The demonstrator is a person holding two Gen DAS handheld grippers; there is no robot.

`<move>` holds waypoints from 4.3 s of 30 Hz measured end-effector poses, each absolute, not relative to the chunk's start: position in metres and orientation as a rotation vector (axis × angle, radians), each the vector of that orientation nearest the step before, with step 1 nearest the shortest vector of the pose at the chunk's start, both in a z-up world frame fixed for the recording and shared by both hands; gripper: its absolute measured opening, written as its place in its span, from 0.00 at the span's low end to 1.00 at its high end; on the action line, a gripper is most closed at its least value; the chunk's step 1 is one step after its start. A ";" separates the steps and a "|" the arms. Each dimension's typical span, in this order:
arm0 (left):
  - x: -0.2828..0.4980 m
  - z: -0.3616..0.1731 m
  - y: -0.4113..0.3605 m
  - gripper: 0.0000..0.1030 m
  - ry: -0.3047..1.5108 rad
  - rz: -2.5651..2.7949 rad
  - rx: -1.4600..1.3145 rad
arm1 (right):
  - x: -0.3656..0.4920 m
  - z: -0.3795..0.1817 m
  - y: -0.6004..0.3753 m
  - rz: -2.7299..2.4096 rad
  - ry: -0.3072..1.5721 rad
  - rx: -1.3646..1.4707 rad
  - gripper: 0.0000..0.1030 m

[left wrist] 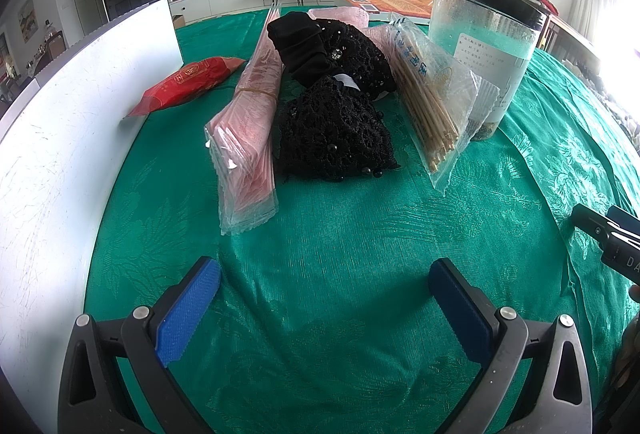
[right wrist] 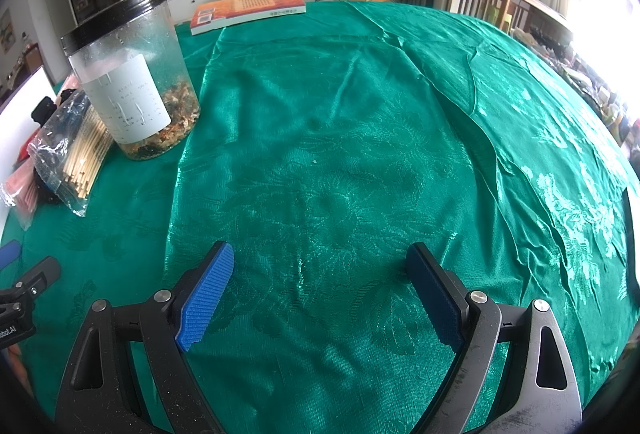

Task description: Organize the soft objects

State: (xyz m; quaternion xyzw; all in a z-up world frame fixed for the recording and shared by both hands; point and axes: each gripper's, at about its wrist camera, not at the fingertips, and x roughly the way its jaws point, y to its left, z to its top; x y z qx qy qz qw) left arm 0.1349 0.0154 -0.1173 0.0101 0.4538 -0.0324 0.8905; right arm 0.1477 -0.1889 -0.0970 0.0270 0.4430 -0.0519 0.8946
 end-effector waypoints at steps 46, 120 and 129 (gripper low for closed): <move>0.135 -0.117 0.016 1.00 0.943 -0.067 0.022 | 0.148 -0.097 -0.190 -0.107 0.918 0.056 0.88; 0.107 -0.106 0.059 0.86 1.030 0.030 0.025 | 0.148 -0.097 -0.190 -0.105 0.918 0.056 0.88; 0.105 -0.116 0.068 1.00 0.988 0.032 -0.018 | 0.147 -0.097 -0.191 -0.104 0.918 0.055 0.88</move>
